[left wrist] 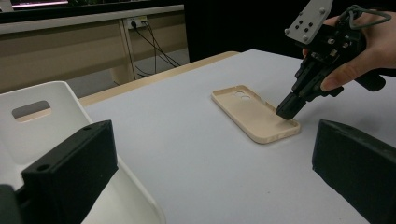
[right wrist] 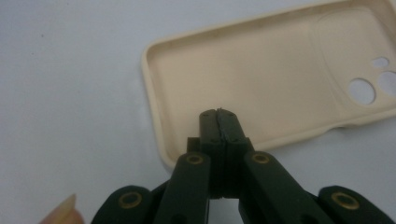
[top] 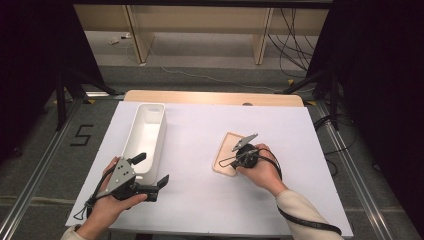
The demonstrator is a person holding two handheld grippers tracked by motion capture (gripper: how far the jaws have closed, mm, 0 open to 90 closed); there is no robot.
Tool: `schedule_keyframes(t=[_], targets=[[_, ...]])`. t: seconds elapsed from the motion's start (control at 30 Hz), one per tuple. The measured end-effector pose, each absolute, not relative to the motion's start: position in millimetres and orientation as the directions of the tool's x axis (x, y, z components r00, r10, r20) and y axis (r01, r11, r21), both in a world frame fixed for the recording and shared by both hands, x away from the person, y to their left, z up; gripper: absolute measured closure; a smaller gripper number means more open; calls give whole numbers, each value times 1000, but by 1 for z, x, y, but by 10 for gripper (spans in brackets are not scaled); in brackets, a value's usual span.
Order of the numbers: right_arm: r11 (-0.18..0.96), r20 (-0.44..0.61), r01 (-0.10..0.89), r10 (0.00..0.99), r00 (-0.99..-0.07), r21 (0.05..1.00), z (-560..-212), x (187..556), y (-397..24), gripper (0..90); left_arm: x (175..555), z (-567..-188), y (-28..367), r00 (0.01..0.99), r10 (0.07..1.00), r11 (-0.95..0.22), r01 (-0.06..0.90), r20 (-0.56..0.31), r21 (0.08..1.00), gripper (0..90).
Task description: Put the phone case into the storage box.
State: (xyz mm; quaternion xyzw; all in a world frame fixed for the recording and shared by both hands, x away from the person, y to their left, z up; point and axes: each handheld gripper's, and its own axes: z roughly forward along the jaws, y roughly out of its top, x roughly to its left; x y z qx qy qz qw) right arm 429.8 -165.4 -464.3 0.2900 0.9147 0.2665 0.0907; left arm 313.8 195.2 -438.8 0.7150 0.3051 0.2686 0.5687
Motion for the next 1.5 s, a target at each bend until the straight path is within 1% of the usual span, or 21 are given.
schedule_keyframes(t=[0.23,0.3,0.33,0.43,0.5,0.57,0.63,0.7,0.9,1.37,1.5], targets=[[687,-6,501,592,-806,526,-460,432,-177,900,314,-438,194,676,736,-165,117,43,979,0],[704,-28,482,579,-815,521,-459,433,-180,900,312,-438,194,672,740,-165,128,37,978,0],[705,-29,494,587,-809,509,-459,433,-182,900,312,-438,195,672,740,-165,127,38,978,0],[683,-20,495,597,-802,536,-458,433,-185,900,313,-438,195,671,740,-165,127,38,978,0],[670,-40,481,605,-795,565,-455,432,-181,900,314,-439,194,677,736,-160,121,37,980,0],[665,-40,477,605,-795,575,-453,430,-175,900,313,-438,194,672,740,-164,128,37,978,0],[673,-22,474,587,-809,568,-456,430,-171,900,312,-438,194,670,741,-166,129,37,978,0],[696,-12,477,572,-820,536,-460,429,-167,900,312,-438,195,671,741,-166,128,38,978,0],[719,-22,473,560,-828,510,-463,429,-167,900,313,-438,195,671,740,-167,127,39,978,0],[716,-6,500,576,-818,488,-460,432,-177,900,312,-438,194,671,741,-166,128,37,978,0],[723,-18,501,577,-817,475,-459,432,-179,900,312,-438,195,671,741,-167,128,39,978,0]])
